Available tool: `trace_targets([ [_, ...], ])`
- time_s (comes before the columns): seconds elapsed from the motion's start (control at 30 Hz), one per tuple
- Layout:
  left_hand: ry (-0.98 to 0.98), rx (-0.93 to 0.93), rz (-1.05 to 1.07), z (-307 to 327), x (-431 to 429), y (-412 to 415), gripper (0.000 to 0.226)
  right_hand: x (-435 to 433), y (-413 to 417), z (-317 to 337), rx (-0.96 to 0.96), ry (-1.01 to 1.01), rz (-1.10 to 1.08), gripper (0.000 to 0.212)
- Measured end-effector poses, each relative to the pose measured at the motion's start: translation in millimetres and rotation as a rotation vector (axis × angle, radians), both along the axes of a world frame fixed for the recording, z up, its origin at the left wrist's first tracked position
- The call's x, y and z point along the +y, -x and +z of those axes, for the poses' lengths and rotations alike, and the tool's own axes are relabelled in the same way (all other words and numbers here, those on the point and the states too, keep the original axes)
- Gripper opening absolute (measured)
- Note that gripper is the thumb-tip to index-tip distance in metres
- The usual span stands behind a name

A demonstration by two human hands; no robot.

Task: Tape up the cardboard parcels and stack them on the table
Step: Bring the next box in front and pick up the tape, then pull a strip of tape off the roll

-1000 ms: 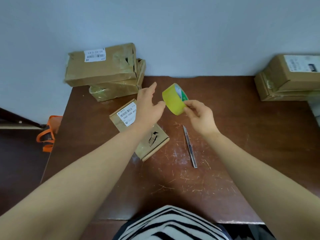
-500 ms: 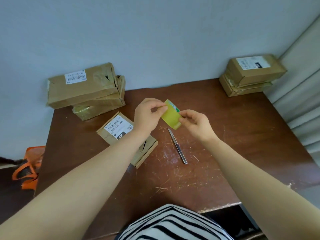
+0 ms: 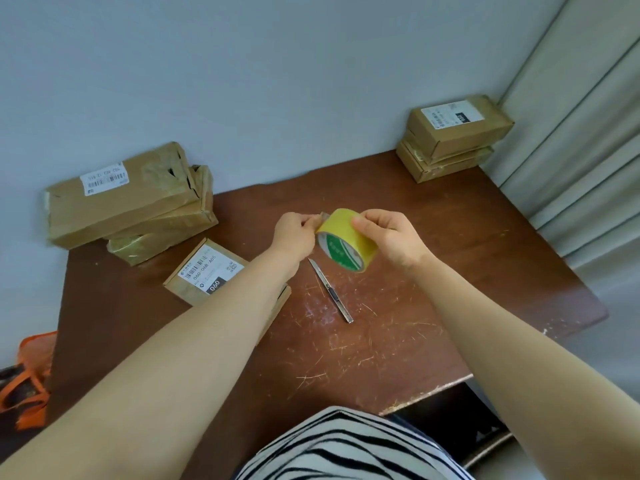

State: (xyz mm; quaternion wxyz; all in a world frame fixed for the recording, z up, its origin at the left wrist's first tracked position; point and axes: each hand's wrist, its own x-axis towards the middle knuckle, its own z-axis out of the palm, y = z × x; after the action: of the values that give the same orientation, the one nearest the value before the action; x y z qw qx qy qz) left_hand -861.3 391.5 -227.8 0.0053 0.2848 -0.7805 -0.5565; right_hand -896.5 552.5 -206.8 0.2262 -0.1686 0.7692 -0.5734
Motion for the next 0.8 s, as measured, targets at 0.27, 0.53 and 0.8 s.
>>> trace_targets([
  [0.27,-0.395,-0.183,-0.012,6,25,20,0.021,33,6,-5,-0.079,0.081,-0.086,0.031],
  [0.53,-0.115,-0.106,0.012,-9,45,36,0.026,64,19,-20,-0.172,-0.054,-0.112,0.040],
  [0.8,-0.060,-0.140,0.039,-21,64,48,0.036,114,35,-29,-0.256,-0.209,0.019,0.023],
])
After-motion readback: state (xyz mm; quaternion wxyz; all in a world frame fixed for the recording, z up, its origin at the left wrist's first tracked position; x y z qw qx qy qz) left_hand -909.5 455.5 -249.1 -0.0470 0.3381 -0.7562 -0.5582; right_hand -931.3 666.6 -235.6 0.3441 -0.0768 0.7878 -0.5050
